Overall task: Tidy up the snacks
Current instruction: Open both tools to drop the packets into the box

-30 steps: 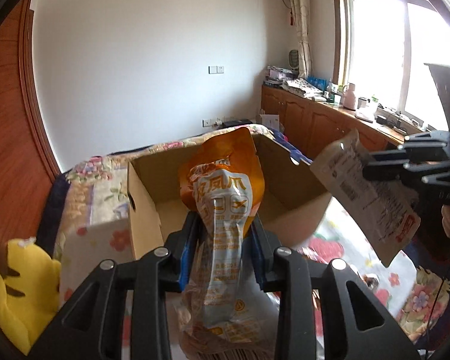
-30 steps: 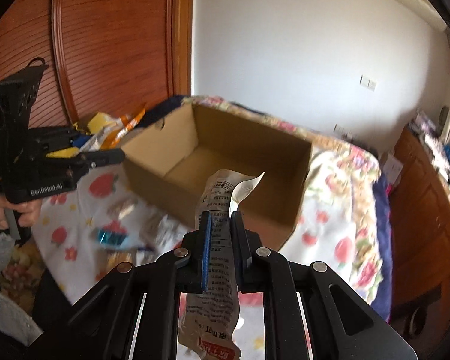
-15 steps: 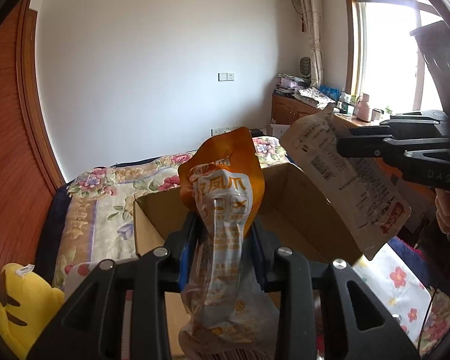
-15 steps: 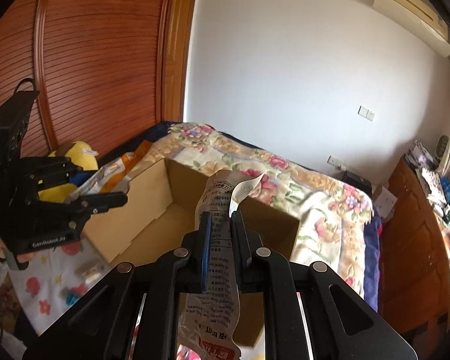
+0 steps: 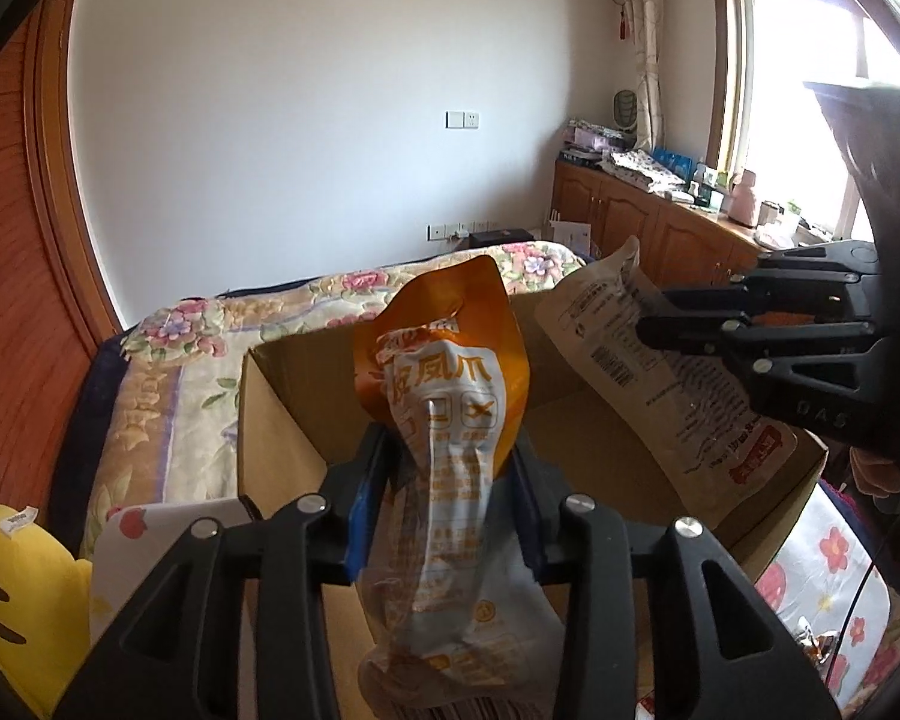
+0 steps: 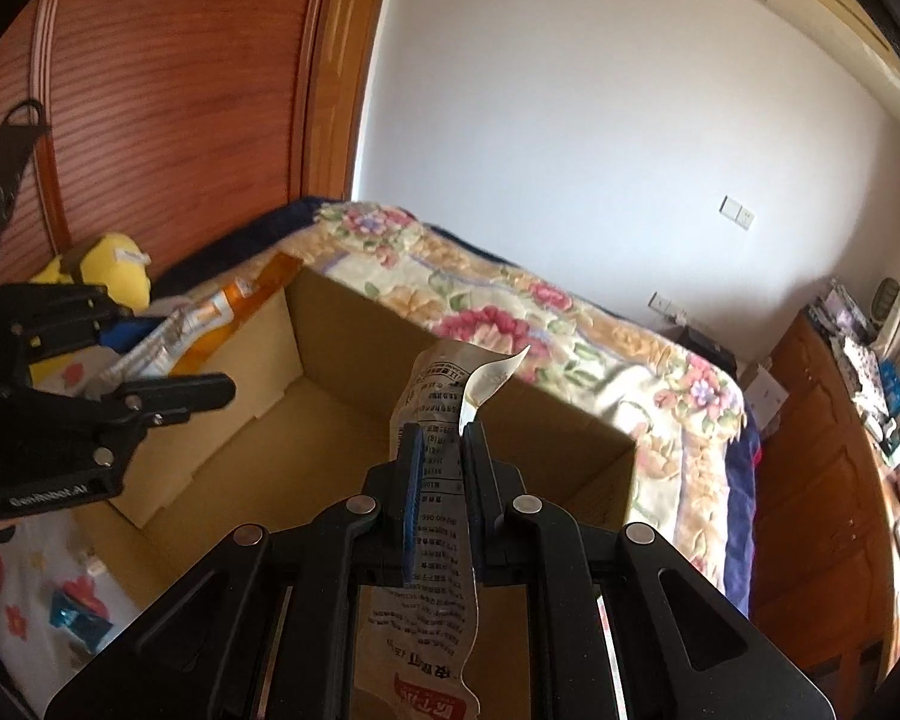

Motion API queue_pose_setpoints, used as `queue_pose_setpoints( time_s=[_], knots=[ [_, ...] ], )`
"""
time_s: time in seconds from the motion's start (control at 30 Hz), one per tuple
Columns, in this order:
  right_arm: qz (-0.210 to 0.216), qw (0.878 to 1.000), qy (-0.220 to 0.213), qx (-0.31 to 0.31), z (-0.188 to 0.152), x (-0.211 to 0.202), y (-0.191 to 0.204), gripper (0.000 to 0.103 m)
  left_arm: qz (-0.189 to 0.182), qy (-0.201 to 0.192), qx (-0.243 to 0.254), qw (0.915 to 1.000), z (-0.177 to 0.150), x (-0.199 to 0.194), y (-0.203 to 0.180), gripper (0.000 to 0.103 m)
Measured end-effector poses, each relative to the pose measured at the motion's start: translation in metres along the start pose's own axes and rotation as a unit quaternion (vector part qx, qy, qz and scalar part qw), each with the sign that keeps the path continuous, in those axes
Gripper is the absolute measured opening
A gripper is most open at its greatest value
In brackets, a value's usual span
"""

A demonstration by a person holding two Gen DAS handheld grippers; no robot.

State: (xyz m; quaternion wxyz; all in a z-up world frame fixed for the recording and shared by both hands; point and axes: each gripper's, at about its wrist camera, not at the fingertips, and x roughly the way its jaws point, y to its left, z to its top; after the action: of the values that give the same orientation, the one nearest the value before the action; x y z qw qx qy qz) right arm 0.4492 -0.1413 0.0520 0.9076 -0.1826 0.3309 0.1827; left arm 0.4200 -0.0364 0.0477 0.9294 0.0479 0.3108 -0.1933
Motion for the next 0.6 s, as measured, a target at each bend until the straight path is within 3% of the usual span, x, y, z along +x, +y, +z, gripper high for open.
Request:
queue_pose_setpoints(
  time_s=[0.07, 0.37, 0.6],
  knots=[
    [0.001, 1.0, 0.007, 0.003, -0.003, 0.009, 0.0, 0.01, 0.001, 0.005, 0.002, 1.0, -0.003, 0.003, -0.002, 0.045],
    [0.013, 0.999, 0.039, 0.024, -0.025, 0.025, -0.002, 0.016, 0.014, 0.0, -0.003, 0.9999, -0.009, -0.005, -0.005, 0.052],
    [0.032, 0.998, 0.039, 0.044, -0.038, 0.013, -0.001, 0.017, 0.022, -0.004, -0.001, 0.9997, -0.005, -0.015, -0.003, 0.053]
  ],
)
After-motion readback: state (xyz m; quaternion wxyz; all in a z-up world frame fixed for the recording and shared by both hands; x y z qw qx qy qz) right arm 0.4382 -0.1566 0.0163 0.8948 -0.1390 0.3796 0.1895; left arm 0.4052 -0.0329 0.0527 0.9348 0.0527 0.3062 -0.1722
